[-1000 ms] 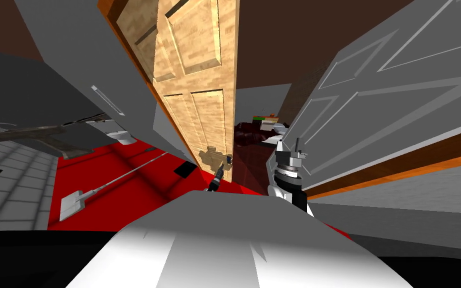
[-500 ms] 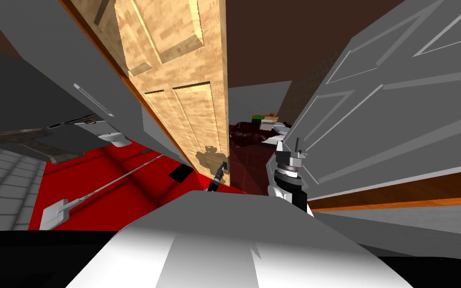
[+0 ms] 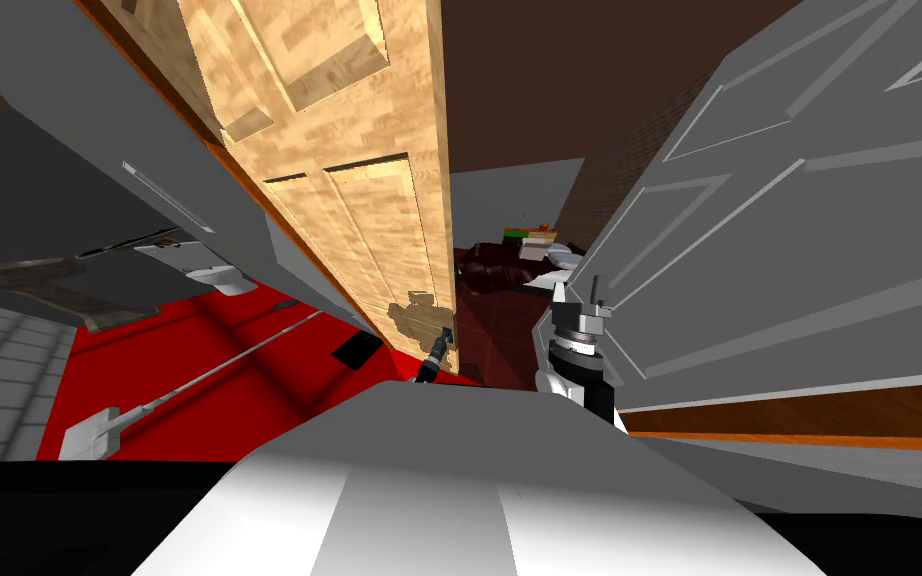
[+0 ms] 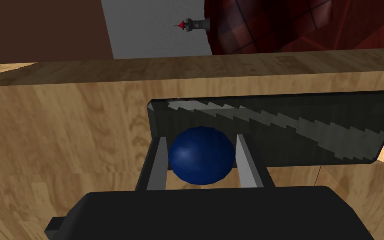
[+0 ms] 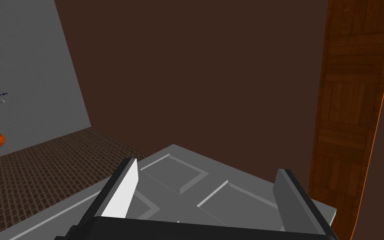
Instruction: Push the door open
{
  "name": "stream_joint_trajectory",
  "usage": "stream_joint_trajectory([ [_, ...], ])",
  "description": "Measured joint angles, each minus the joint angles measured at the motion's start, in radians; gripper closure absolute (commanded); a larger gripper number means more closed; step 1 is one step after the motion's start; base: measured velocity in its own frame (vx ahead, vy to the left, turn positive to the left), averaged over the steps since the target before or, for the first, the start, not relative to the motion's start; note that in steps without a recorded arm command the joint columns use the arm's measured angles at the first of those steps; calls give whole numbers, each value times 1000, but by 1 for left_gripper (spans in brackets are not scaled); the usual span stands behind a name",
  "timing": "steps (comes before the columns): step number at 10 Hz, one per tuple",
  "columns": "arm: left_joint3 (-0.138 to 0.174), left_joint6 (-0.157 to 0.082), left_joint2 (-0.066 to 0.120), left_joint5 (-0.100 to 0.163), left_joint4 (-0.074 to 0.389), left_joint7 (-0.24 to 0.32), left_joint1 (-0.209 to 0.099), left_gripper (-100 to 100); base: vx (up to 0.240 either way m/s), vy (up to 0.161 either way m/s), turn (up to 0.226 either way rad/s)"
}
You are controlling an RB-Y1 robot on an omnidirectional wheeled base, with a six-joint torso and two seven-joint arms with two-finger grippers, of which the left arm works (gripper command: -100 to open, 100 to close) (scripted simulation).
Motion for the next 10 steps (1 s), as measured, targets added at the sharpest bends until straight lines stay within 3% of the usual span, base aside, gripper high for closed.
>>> stream_joint_trajectory([
  [4,-1,2,0,0,2,0,2,100,16,-11,7],
  [8,21,13,5,8,9,-9,4,100,169,-91,41],
  [10,40,9,6,16,25,-14,-11,100,212,-92,52],
])
